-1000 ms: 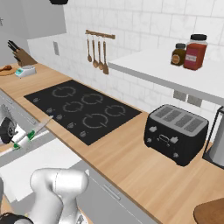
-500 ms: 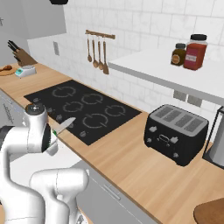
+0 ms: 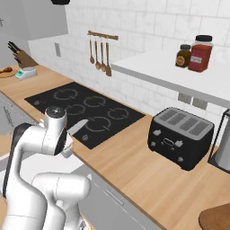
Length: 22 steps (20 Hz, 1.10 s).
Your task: Pick up the knife from the drawer and place it on the cutting board. Then place the meat from the plate to the cutting board.
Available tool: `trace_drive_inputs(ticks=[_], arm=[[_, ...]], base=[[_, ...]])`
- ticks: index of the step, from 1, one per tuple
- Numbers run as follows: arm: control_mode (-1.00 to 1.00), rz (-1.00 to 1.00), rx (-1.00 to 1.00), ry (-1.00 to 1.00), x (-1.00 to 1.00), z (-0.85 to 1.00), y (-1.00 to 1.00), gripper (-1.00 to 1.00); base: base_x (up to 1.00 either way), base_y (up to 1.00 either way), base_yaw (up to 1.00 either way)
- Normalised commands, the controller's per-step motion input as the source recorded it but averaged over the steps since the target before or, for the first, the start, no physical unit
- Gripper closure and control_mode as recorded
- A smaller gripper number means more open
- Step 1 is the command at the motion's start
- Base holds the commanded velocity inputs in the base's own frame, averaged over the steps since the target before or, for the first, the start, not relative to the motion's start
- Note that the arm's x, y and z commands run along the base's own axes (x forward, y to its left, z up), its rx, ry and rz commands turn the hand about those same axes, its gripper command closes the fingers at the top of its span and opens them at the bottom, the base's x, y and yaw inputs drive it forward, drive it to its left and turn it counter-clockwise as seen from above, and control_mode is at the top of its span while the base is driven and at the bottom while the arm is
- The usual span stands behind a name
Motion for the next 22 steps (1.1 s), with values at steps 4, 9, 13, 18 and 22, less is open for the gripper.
trace_drive_inputs(ticks=[4, 9, 13, 18, 22], arm=[[1.0, -0.03, 0.0, 0.02, 0.15, -0.09, 0.0, 1.0], [1.0, 0.0, 0.0, 0.0, 0.0, 0.0, 0.0, 1.0], [1.0, 0.0, 0.0, 0.0, 0.0, 0.0, 0.0, 1.0], [1.0, 0.0, 0.0, 0.0, 0.0, 0.0, 0.0, 1.0], [1.0, 0.0, 0.0, 0.0, 0.0, 0.0, 0.0, 1.0]], base=[[0.0, 0.0, -0.09], [-0.62, -0.12, -0.4], [-1.0, -0.39, -0.43], [-0.73, -0.66, -0.42], [-0.02, -0.75, -0.36]])
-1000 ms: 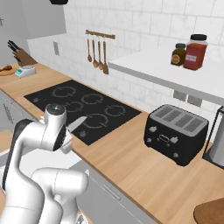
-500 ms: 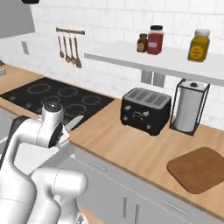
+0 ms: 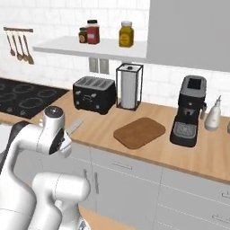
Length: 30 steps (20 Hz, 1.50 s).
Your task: Pick up the knife from the drawer and place it on the cutting board. Then place the meat from the plate to the cutting board.
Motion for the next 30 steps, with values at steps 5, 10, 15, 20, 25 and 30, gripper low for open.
trace_drive_inputs(ticks=[5, 10, 15, 20, 25, 30], arm=[[1.0, 0.0, 0.0, 0.0, 0.0, 0.0, 0.0, 1.0], [1.0, 0.0, 0.0, 0.0, 0.0, 0.0, 0.0, 1.0], [1.0, 0.0, 0.0, 0.0, 0.0, 0.0, 0.0, 1.0], [-1.0, -0.08, 0.0, 0.0, 0.1, -0.06, -0.1, 1.0], [-1.0, -0.19, 0.0, 0.0, 0.18, -0.29, -0.31, 1.0], [-1.0, -0.18, 0.0, 0.01, 0.21, -0.27, -0.38, 1.0]], base=[[0.3, -0.63, -0.27], [0.56, -0.26, -0.22], [0.67, -0.11, -0.23], [0.34, -0.1, -0.14], [0.0, 0.0, 0.0], [0.0, 0.0, 0.0]])
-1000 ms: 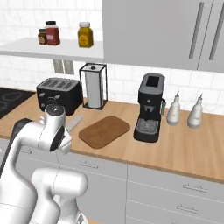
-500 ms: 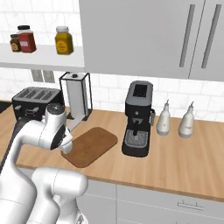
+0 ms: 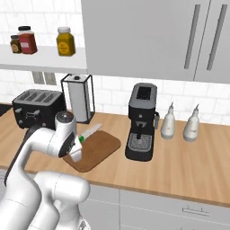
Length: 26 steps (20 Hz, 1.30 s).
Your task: Pick up the knife from the drawer and place it on the cutting board. Then place the meat from the plate to the cutting board.
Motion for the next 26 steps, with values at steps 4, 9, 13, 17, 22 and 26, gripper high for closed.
trace_drive_inputs(ticks=[4, 9, 13, 17, 22, 26], arm=[[-1.0, -0.13, 0.0, 0.02, 0.32, -0.25, -0.17, 1.0], [-1.0, -0.04, 0.0, 0.14, 0.31, -0.18, 0.0, 1.0], [-1.0, -0.01, -0.01, 0.1, 0.1, -0.19, 0.0, 1.0], [-1.0, -0.01, -0.01, 0.04, 0.15, -0.29, 0.0, 1.0], [-1.0, -0.01, -0.03, 0.0, 0.21, -0.41, 0.0, 1.0], [-1.0, -0.01, -0.01, 0.0, 0.23, -0.36, 0.0, 1.0]], base=[[0.0, 0.0, 0.0], [0.0, 0.0, 0.0], [0.0, 0.0, 0.0], [0.0, 0.0, 0.0], [0.0, 0.0, 0.0], [0.0, 0.0, 0.0]])
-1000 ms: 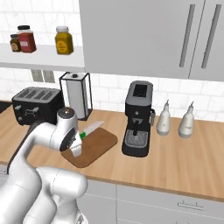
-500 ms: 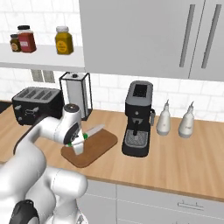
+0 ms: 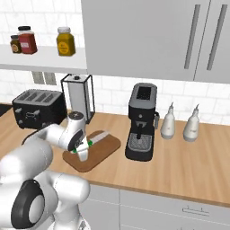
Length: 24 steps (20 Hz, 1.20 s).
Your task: Pick up the knife from the drawer and place it on the cutting board. Then place the meat from the plate to the cutting board.
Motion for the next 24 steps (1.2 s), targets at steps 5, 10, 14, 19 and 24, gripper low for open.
trace_drive_inputs(ticks=[5, 10, 14, 19, 24], arm=[[-1.0, 0.0, 0.0, 0.0, 0.19, -0.29, 0.0, 1.0], [-1.0, 0.0, 0.0, 0.01, 0.23, -0.23, 0.0, -1.0], [-1.0, 0.0, 0.0, 0.03, 0.27, -0.21, 0.0, -1.0], [-1.0, 0.0, 0.0, -0.01, -0.1, 0.01, 0.0, -1.0], [-1.0, 0.0, 0.0, -0.04, -0.72, 0.27, 0.0, -1.0]], base=[[0.0, 0.0, 0.0], [0.0, 0.0, 0.0], [0.0, 0.0, 0.0], [0.0, 0.0, 0.0], [0.0, 0.0, 0.0]])
